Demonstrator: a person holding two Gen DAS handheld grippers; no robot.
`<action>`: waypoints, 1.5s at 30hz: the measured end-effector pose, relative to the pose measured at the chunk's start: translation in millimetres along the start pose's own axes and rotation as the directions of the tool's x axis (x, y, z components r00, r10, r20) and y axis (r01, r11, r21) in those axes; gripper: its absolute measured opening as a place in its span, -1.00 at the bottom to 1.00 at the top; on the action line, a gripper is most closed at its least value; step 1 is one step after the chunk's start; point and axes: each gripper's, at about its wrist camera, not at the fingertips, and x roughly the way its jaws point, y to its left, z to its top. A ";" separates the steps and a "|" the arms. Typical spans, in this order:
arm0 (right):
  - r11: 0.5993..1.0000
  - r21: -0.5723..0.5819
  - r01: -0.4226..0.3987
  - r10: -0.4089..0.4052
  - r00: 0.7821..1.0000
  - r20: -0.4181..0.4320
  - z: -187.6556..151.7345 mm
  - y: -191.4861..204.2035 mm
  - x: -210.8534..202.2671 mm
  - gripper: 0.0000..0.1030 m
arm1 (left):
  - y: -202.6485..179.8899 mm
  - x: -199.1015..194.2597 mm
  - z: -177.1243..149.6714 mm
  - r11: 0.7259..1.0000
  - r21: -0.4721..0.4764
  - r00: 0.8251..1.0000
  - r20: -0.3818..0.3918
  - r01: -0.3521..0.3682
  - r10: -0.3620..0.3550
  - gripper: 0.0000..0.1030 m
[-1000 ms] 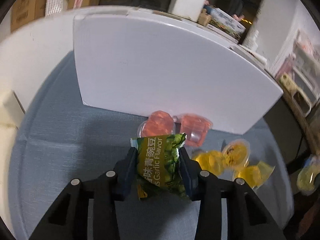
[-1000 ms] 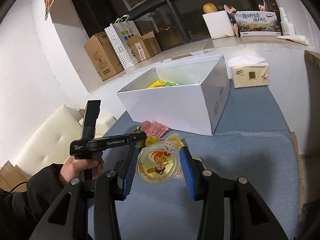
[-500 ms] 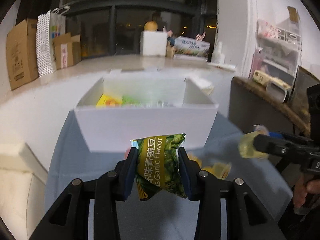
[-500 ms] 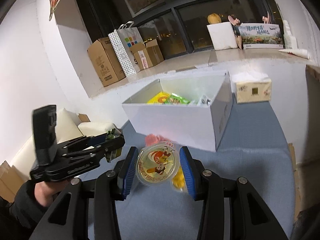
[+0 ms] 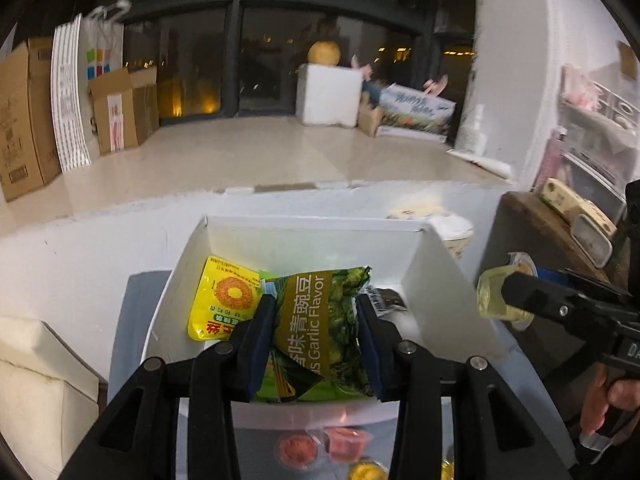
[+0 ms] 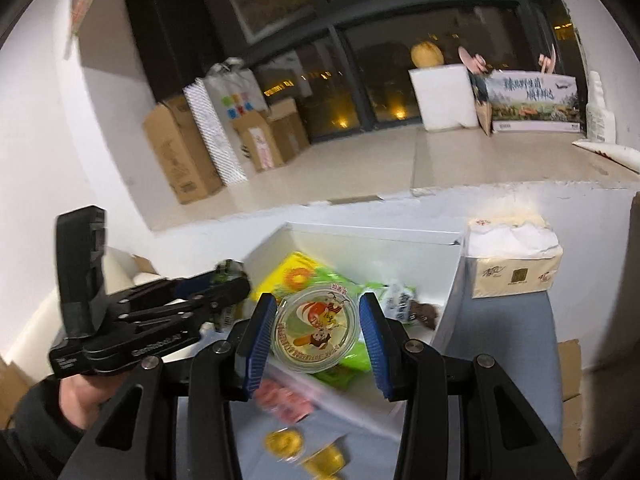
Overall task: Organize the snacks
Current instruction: 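Drop the pea bag and jelly cup into the white box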
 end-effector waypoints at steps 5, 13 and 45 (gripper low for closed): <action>1.000 0.008 0.030 -0.029 0.998 -0.061 3.0 -11.6 24.2 -0.09 | 7.6 19.8 1.0 1.000 -0.003 0.999 -0.029 -0.029 0.028 -0.09; 0.997 0.044 0.063 -0.062 0.997 -0.037 1.1 -16.5 19.1 0.89 | 3.6 11.8 -5.4 0.999 0.019 0.999 -0.023 -0.038 0.039 1.00; 0.977 0.033 0.209 -0.205 0.973 -0.106 -187.3 24.6 -88.4 1.00 | -29.2 -121.5 -199.9 0.994 -0.113 0.997 -0.069 0.014 -0.022 1.00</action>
